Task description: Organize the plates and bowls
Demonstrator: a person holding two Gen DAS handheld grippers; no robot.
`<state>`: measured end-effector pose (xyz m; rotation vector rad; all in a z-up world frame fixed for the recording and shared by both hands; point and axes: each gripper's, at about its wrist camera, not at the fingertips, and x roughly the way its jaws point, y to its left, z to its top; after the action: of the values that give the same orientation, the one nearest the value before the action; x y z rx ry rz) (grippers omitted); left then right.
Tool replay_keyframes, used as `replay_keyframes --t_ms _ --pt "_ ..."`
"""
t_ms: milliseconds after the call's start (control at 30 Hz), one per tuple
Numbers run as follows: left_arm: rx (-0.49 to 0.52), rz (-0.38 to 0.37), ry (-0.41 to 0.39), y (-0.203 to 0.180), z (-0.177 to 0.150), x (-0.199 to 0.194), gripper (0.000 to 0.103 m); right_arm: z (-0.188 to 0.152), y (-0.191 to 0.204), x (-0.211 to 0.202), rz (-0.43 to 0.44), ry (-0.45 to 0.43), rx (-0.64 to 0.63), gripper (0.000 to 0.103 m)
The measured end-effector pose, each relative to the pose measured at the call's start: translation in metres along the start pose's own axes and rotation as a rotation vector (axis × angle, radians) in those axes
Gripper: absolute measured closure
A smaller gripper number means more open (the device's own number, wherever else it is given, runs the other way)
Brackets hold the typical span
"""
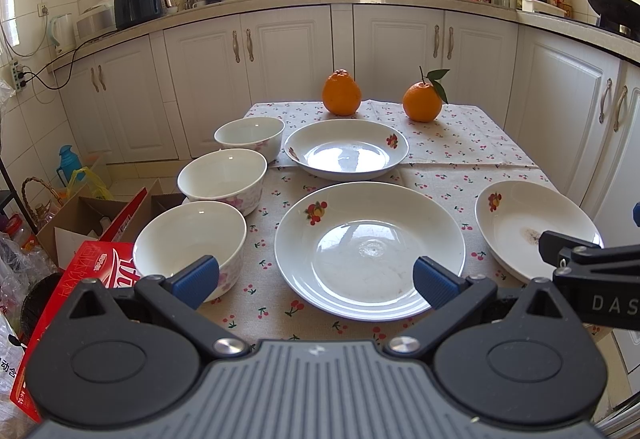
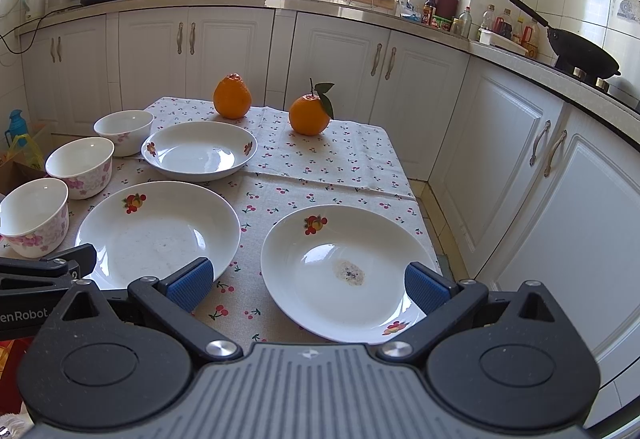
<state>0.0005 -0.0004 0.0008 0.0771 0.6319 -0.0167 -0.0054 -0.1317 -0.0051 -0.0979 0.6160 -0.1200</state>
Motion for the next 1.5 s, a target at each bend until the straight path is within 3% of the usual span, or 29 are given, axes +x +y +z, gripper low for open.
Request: replay_keyframes --t_ms 633,833,1167,1500 --pt "0.013 -0.012 -0.003 0.001 0.003 0.002 0.001 0.0 -0.002 0.0 0.007 -0.008 -0.012 0.0" --pt "0.04 -0.058 -0.011 0.002 0.009 0.005 0.001 0.005 -0.005 0.0 0.027 -0.036 -0.046 0.0" --pt "0.091 -0.074 -0.046 0.007 0.026 0.016 0.001 0.009 -0.031 0.008 0.056 -0.089 -0.126 0.0" --pt "0.12 -0.167 0.019 0.0 0.033 0.041 0.001 -0.018 -0.069 0.036 0.116 0.0 -0.123 0.0"
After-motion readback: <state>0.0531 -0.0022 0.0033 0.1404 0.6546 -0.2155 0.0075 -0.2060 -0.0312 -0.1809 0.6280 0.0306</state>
